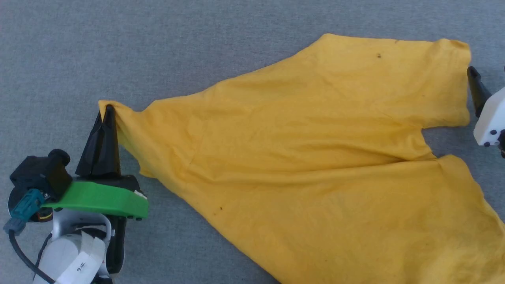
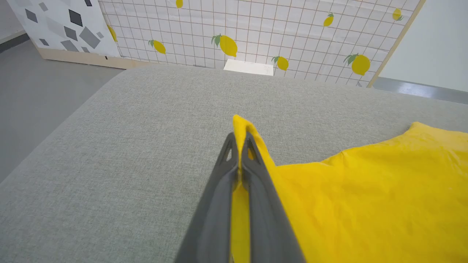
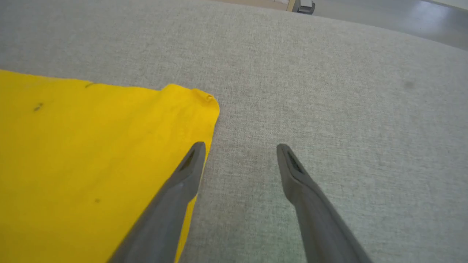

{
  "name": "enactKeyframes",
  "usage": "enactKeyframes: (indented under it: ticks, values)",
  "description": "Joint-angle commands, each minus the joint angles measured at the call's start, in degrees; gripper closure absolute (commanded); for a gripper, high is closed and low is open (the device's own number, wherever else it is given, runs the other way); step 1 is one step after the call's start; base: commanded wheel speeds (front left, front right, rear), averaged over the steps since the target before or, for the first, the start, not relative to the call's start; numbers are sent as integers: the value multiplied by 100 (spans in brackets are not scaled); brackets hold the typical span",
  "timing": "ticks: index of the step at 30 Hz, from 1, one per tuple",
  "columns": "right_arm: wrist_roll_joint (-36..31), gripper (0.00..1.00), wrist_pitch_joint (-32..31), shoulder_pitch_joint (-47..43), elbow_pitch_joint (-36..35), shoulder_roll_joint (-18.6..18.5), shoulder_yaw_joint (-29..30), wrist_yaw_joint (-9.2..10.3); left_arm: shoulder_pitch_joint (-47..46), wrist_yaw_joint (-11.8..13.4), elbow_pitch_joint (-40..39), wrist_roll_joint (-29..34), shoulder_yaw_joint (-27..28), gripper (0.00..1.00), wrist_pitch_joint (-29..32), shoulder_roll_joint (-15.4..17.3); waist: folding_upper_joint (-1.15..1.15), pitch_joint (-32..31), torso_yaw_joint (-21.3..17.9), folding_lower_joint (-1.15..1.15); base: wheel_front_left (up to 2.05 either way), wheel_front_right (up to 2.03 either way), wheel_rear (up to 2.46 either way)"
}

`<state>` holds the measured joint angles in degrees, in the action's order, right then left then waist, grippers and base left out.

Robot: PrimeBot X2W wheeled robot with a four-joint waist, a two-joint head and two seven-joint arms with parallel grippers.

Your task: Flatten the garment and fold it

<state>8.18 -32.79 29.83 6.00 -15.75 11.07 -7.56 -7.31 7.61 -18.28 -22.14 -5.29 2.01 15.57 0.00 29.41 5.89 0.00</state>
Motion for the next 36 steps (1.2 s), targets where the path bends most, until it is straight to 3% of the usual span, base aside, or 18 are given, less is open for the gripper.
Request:
enactKeyframes:
  ticks: [1, 9, 10, 11, 17, 25, 30, 36]
  values:
    - [42, 0, 23, 154, 125, 0, -58, 8, -86, 12, -34, 91, -18, 100, -19, -14, 0, 115, 122, 0, 0, 0, 0]
    - [163, 0, -38, 346, 554, 30, -259, 8, -81, 5, -2, 65, -129, 100, -3, -54, 0, 178, 218, 0, 0, 0, 0]
    - [205, 73, -115, 368, 621, 27, -257, 8, -88, 3, 16, 65, -147, 100, -2, -60, 0, 171, 225, 0, 0, 0, 0]
    - [231, 100, -157, 385, 662, 25, -252, 8, -94, 1, 35, 63, -161, 100, -3, -66, 0, 157, 230, 0, 0, 0, 0]
    - [231, 100, 17, 400, 760, 61, -130, 8, -110, -31, 219, 35, -217, 100, -37, -74, 0, -149, 179, 0, 0, 0, 0]
    - [182, 100, 1019, 280, 586, 313, 108, 8, -661, -183, 692, 132, -263, 100, -200, 42, 0, -976, -123, 0, 0, 0, 0]
    - [283, 100, 1609, 334, 298, 490, -62, 8, -1369, -285, 943, 339, -363, 100, -307, 131, 0, -1562, -433, 0, 0, 0, 0]
    - [503, 100, 1860, 583, -1, 555, -500, 8, -2257, -444, 1203, 472, -505, 100, -105, 246, 0, -2168, -828, 0, 0, 0, 0]
